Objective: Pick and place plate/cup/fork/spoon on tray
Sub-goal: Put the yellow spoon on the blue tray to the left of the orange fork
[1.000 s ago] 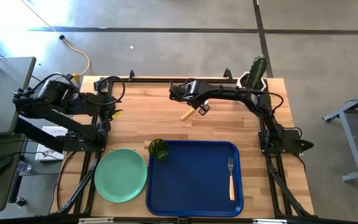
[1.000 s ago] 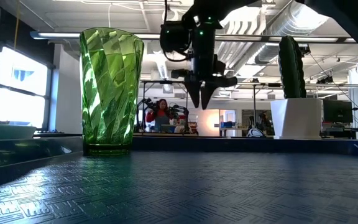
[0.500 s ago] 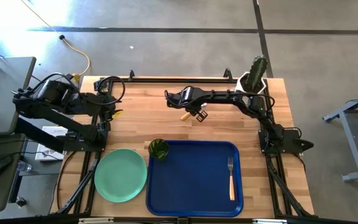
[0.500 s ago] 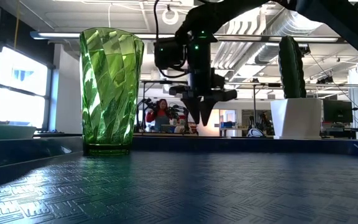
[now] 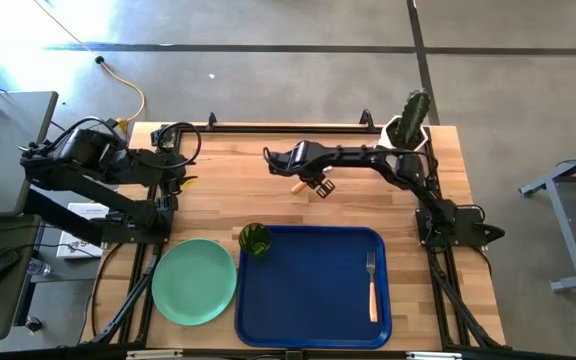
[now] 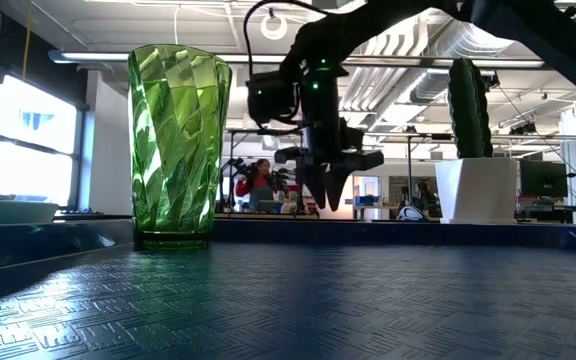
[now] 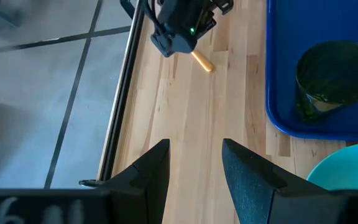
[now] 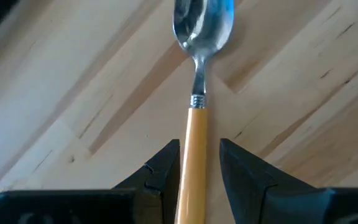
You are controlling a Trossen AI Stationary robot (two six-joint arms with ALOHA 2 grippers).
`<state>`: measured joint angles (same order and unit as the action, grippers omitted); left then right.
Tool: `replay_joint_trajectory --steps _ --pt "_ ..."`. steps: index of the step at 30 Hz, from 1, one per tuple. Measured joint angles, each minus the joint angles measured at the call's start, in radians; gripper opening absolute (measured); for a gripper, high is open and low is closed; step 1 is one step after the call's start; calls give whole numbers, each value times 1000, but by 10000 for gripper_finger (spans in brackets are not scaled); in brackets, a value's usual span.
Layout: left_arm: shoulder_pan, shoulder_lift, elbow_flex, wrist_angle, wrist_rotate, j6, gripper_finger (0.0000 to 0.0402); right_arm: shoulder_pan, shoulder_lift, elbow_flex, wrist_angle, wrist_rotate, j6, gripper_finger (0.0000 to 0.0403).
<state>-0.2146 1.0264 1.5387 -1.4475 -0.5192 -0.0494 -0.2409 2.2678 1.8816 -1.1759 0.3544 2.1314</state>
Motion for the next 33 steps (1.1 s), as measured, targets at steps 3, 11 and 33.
replay_joint_trajectory --steps 3,11,33 --pt "0 0 0 0 0 0 135 0 18 0 0 -9 -9 103" --pt "0 1 0 1 0 0 135 0 47 0 19 -22 -36 103" --pt "0 2 0 1 0 -2 135 -13 90 3 78 -70 -96 103"
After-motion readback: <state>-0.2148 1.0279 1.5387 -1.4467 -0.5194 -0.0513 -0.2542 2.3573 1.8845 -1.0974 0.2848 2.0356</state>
